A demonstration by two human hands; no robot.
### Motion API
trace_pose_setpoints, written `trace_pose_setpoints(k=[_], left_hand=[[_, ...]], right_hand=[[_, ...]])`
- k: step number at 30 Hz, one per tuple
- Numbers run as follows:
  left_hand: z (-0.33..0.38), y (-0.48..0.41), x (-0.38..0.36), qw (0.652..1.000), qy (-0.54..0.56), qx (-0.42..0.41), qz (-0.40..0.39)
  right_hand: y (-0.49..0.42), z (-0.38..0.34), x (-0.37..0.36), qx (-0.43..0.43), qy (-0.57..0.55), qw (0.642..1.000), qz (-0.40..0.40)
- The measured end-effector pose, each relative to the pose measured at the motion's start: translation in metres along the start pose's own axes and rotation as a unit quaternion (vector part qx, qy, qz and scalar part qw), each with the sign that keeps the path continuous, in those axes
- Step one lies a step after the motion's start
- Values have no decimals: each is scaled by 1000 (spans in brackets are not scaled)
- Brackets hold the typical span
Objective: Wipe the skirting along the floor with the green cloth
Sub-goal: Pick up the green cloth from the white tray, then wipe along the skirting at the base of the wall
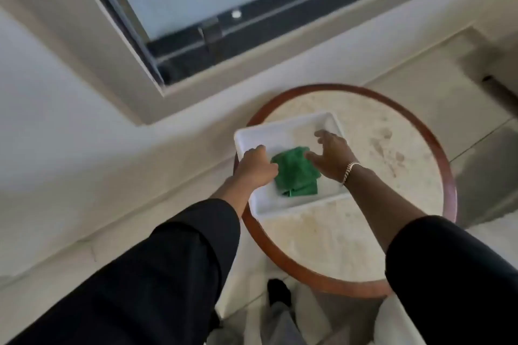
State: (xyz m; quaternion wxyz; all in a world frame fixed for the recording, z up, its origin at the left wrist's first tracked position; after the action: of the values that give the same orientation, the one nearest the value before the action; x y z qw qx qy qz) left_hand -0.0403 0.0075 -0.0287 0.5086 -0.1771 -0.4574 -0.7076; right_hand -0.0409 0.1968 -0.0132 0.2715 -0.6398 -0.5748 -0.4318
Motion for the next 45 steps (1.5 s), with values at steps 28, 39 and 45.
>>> trace_pose_setpoints(k=[28,39,45], left_hand=[[-227,86,86,880,374,76,282],[-571,48,-55,847,371,199,324],[-679,-35,-132,823,390,214,353]], right_hand=[[136,-197,-120,-47,-166,975,142],[164,-208,-507,20,-168,986,0],[123,-178,-664,28,-194,981,1]])
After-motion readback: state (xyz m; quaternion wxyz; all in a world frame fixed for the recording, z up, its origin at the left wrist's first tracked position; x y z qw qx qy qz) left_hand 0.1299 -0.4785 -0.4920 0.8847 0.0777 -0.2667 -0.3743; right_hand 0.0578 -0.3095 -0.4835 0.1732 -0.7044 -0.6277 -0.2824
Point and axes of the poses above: each hand's wrist, its own y-axis away from the middle knuckle, its own x-axis out of the back of the hand, z = x × y, the point moved 5 cm from there along -y, towards the middle knuckle, and after that the axes turned 9 degrees about z, right-handed, at the moved point
